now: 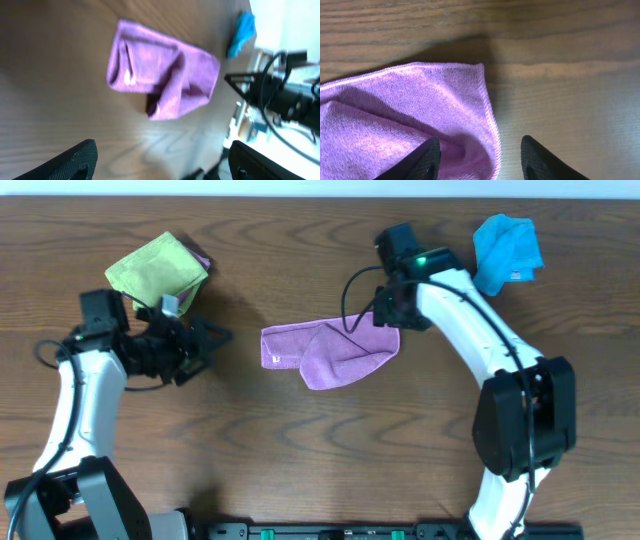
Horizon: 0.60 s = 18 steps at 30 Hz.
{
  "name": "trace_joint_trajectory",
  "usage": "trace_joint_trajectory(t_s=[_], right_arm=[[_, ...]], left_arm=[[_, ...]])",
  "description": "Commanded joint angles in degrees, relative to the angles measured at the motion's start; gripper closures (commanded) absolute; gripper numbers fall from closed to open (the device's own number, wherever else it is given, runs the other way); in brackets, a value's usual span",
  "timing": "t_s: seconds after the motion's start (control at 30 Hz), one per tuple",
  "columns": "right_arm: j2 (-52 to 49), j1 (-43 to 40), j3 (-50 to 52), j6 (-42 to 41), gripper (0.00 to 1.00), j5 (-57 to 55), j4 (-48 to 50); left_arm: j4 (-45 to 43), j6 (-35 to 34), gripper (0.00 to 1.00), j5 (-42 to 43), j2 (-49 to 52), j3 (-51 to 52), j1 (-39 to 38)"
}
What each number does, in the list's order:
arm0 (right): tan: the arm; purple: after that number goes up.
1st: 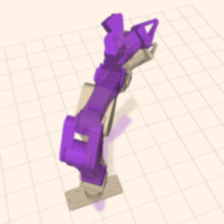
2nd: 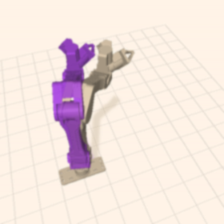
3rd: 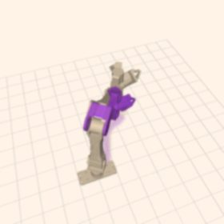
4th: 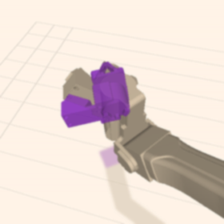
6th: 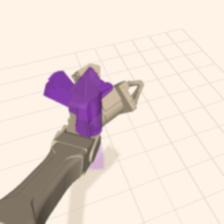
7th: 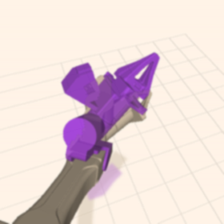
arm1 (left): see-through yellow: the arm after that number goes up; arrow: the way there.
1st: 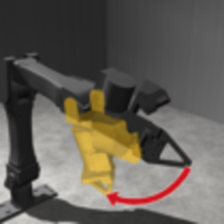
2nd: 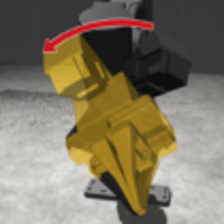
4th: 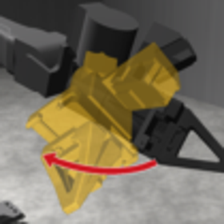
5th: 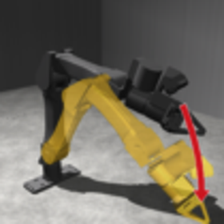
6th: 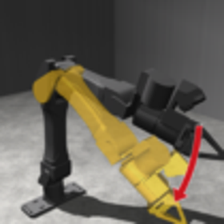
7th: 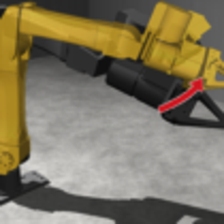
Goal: Fold the cloth
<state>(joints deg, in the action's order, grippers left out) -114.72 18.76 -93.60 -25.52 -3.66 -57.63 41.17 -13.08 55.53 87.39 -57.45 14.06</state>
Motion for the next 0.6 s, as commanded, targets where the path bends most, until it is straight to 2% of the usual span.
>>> trace_joint_trajectory(t_s=[0.0, 0.13, 0.37, 0.57], right_arm=[[2.9, -1.8, -0.6, 7.5, 0.48, 6.8, 0.3], [4.6, -3.5, -0.6, 13.3, 0.47, 12.2, 1.3], [5.0, -6.8, -0.6, 21.2, 0.47, 26.4, 2.2], [5.0, -8.6, -0.6, 22.7, 0.48, 30.2, 1.3]], left_arm=[[-0.7, 0.7, 0.14, 3.0, -0.5, 5.4, -2.0], [-8.2, -1.3, 0.15, 4.2, -0.5, 12.3, -4.9], [-33.9, -13.4, 0.16, 5.3, -0.5, 22.9, -10.9], [-45.6, -20.6, 0.18, -1.7, -0.5, 25.4, -19.0]])
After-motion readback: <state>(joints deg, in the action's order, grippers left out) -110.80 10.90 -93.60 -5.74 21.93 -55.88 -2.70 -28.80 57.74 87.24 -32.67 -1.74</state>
